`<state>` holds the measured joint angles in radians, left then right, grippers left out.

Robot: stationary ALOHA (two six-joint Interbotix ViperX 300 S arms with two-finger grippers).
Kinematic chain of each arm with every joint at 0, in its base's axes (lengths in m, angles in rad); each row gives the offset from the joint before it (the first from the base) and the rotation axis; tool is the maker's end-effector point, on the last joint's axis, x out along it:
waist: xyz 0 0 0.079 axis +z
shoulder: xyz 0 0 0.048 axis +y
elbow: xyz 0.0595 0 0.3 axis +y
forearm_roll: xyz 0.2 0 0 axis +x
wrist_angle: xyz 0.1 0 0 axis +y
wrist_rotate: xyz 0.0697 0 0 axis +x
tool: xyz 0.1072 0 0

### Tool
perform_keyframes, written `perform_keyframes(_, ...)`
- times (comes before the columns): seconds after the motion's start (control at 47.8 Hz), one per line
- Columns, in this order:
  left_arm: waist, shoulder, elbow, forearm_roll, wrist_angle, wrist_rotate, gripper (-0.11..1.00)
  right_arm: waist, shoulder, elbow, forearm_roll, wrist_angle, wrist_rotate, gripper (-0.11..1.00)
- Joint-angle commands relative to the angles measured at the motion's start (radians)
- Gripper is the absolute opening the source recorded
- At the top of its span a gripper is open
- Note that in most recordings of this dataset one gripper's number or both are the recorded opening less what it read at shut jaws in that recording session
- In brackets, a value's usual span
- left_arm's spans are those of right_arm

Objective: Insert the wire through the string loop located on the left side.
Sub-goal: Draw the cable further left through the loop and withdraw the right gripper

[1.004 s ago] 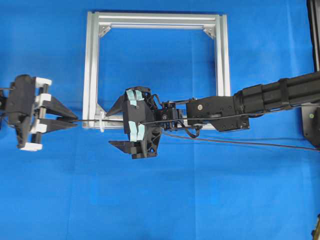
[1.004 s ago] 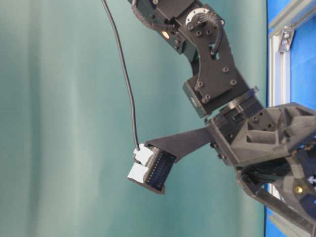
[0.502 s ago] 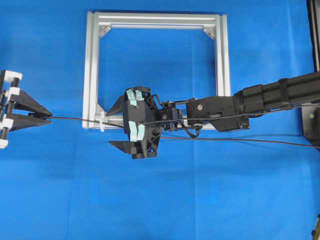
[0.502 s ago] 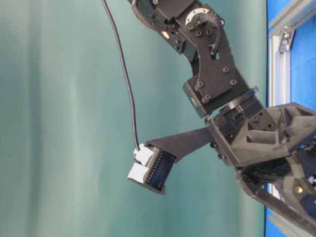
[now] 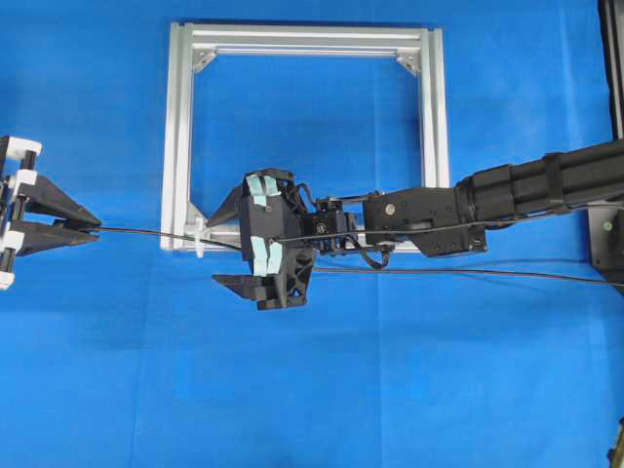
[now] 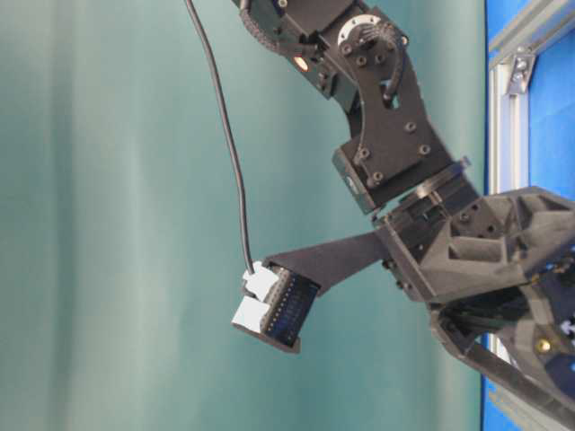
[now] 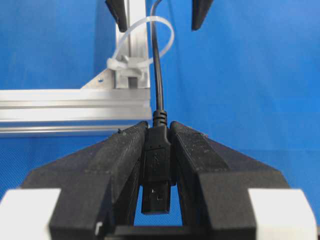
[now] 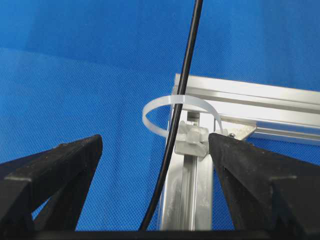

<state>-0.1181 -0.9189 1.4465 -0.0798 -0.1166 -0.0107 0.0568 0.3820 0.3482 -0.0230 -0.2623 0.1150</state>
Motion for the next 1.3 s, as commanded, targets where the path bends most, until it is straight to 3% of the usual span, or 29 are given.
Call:
perform_keyframes(0.0,0.005,0.012,-0.012,0.003,-0.009,0.0,0.15,0.0,-0.048,-0.017,0.0,-0.003,-0.002,0.96)
perform_keyframes(0.105,0.009,0.02,-0.012,0.002,-0.011,-0.002,0.2,0.002,-0.048,-0.017,0.0,-0.003,-0.002,0.96)
perform_keyframes(0.293,0.011,0.037,-0.011,0.002,-0.018,-0.002,0.76,0.002,-0.049,-0.017,0.0,-0.003,-0.002,0.96)
perform_keyframes(0.335,0.011,0.04,-0.011,0.002,-0.018,-0.002,0.82,0.002,-0.049,-0.018,0.0,-0.003,-0.002,0.96)
perform_keyframes(0.711,0.018,0.023,-0.018,0.002,-0.014,0.0,0.78,-0.005,-0.075,-0.014,0.0,-0.003,-0.002,0.96)
perform_keyframes(1.276,0.025,-0.083,-0.133,0.002,-0.006,0.014,0.77,-0.035,-0.241,-0.025,-0.003,0.097,-0.003,0.96)
